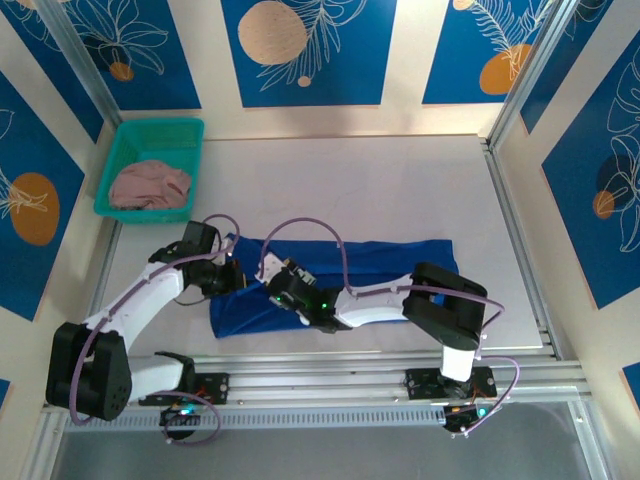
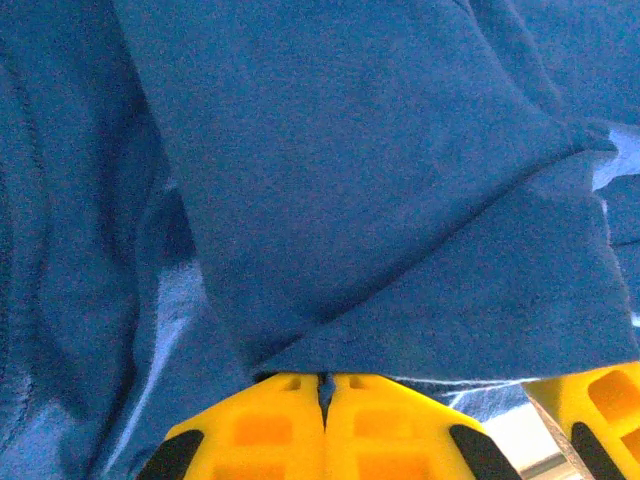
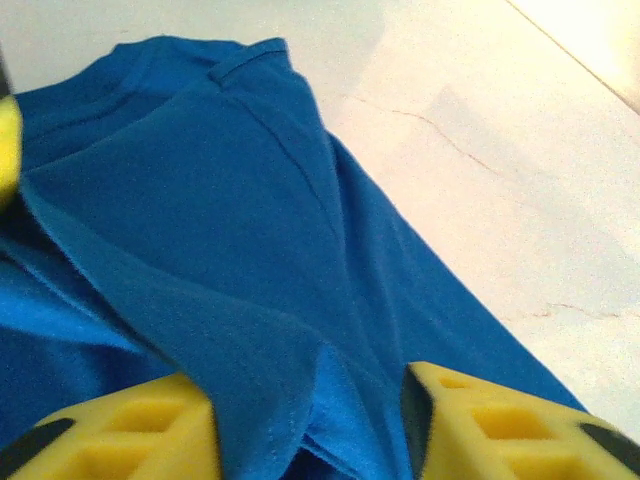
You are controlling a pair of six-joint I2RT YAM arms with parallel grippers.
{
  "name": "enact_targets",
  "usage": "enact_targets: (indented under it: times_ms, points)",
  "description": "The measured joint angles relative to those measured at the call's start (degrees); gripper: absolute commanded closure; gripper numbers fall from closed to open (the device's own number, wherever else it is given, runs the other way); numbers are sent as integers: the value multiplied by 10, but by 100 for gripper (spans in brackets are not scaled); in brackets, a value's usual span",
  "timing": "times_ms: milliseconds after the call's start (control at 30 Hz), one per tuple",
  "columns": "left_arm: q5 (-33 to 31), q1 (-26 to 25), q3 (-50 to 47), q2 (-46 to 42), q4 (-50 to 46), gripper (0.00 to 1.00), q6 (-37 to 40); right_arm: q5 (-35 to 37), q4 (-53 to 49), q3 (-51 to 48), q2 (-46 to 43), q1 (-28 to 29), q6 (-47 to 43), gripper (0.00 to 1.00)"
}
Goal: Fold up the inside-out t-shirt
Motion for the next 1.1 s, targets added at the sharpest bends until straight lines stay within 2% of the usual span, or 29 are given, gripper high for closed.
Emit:
enact_targets:
  times_ms: [167,433,600,633,667,733,767,867,967,1100]
  points:
    - [0,0,0,0,-2,100,0,-36,-41,-12,-9,5,20,75]
    - [0,0,0,0,-16,100,2,-80,-103,-24,-47,12,45,88]
    - [5,0,0,0,-24,91,2,-102,-134,-34,-65,17,61,92]
    - [7,0,0,0,-27,85,2,-108,-142,-38,-69,19,66,92]
    - [9,0,0,0,-31,74,1,-114,-149,-42,-74,21,69,92]
    - [11,-1,0,-3,-39,59,2,-127,-165,-49,-85,25,76,90]
    - [10,-1,0,-8,-45,51,-1,-136,-176,-54,-91,28,81,85]
    - [-3,-2,0,-31,-63,39,-5,-168,-207,-67,-114,33,95,61]
    - [-28,-2,3,-54,-75,36,-11,-200,-242,-72,-136,36,99,53]
    - [-43,-2,9,-57,-67,36,-14,-250,-272,-73,-174,18,103,53]
